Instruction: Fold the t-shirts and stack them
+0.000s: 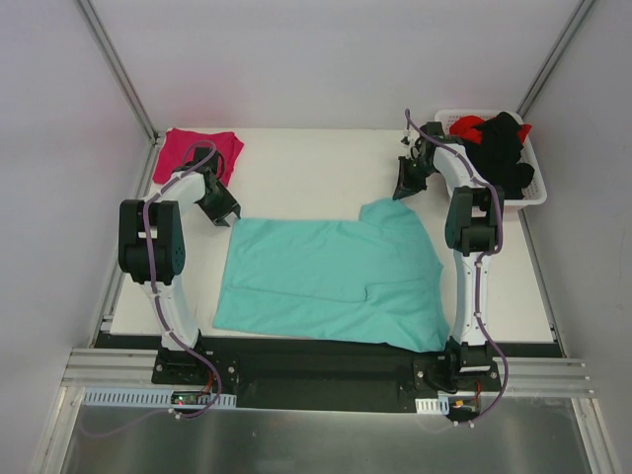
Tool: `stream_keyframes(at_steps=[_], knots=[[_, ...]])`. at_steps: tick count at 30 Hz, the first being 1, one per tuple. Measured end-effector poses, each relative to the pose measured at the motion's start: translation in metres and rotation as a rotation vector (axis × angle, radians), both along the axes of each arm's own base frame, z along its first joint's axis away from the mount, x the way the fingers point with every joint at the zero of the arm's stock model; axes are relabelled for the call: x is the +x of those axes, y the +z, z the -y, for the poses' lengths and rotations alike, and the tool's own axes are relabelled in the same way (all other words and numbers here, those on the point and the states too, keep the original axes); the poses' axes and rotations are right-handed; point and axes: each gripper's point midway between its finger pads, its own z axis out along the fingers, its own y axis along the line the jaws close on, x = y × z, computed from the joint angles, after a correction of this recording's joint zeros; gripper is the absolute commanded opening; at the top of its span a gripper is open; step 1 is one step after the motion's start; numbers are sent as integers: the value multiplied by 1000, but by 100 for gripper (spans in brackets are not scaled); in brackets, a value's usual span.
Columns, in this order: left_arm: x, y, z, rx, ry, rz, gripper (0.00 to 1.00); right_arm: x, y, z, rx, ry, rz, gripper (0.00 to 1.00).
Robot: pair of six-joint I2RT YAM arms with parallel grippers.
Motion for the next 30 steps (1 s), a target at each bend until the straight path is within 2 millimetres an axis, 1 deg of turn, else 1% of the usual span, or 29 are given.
stream_keyframes(at_steps=[4,10,16,21,25,30], knots=[[-4,-2,-1,4,0,-30,39,0,0,0,0,0,0,1],[2,-12,-4,25,5,-57,39,0,0,0,0,0,0,1],[16,-10,-5,30,3,-43,40,-1,0,1,-6,1,-2,1],[24,-7,-4,31,2,-29,39,-1,0,2,-7,0,-2,1],[26,-6,-4,34,2,-25,39,-1,1,3,-13,-1,-1,1],[23,-7,-1,37,-5,-36,39,-2,4,4,-19,-3,2,1]])
